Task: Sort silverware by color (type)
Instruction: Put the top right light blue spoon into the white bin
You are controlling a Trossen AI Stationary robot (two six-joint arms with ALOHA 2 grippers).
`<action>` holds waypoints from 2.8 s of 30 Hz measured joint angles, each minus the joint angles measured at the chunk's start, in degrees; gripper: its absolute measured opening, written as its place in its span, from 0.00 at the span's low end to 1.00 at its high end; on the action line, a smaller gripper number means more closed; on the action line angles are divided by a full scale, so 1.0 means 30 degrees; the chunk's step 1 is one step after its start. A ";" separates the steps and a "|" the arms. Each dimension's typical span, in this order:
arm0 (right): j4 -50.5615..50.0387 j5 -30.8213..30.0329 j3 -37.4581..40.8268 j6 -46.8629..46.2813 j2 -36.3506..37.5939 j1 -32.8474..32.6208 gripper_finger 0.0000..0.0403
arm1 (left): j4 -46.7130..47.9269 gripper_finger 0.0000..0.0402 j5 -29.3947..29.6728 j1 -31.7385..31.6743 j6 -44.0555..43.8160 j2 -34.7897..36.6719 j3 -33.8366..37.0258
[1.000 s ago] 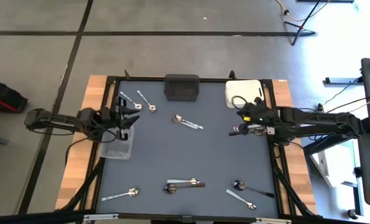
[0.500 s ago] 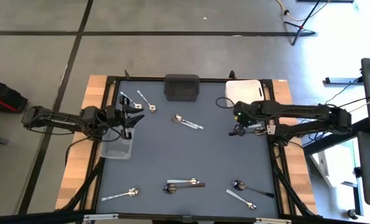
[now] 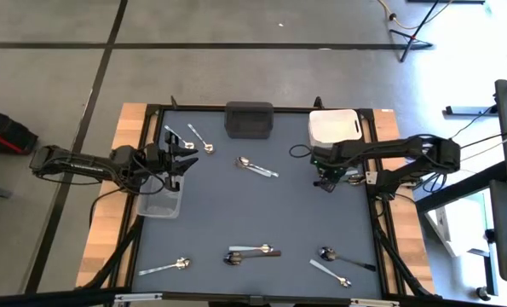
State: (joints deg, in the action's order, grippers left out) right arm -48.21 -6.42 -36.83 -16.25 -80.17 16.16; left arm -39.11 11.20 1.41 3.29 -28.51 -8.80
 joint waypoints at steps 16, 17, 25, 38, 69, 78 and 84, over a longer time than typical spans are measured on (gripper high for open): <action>0.0055 0.0171 -0.0030 0.0147 -0.0680 -0.0018 0.22 | -0.0130 0.26 0.0007 0.0007 0.0070 0.0000 0.0000; 0.0049 0.0192 -0.0026 0.0158 -0.0762 -0.0022 0.19 | -0.0163 0.26 0.0007 0.0007 0.0081 0.0000 0.0000; 0.0058 0.0080 0.0001 0.0211 -0.0813 -0.0022 0.02 | -0.0256 0.26 0.0007 0.0007 0.0096 0.0000 0.0000; -0.0938 -0.1322 -0.1776 0.1577 0.1690 -0.0029 0.01 | -0.0583 0.26 0.0015 0.0007 0.0322 0.0000 0.0000; 0.4130 -0.2735 -0.4004 1.1075 0.6696 0.5558 0.00 | -0.2646 0.26 -0.0065 0.0000 0.0508 -0.2532 0.0000; 0.4671 -0.0353 -0.3566 1.2080 0.4973 0.8783 0.00 | -0.3678 0.26 0.0190 0.0000 0.1086 -0.3502 0.0000; 0.5237 -0.0269 -0.3566 1.1896 0.3424 0.9703 0.00 | -0.3741 0.26 0.0226 0.0000 0.1101 -0.3534 0.0000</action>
State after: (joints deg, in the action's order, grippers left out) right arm -32.49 -7.22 -47.53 19.44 -69.90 45.27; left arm -50.34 11.88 1.41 6.59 -39.11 -8.80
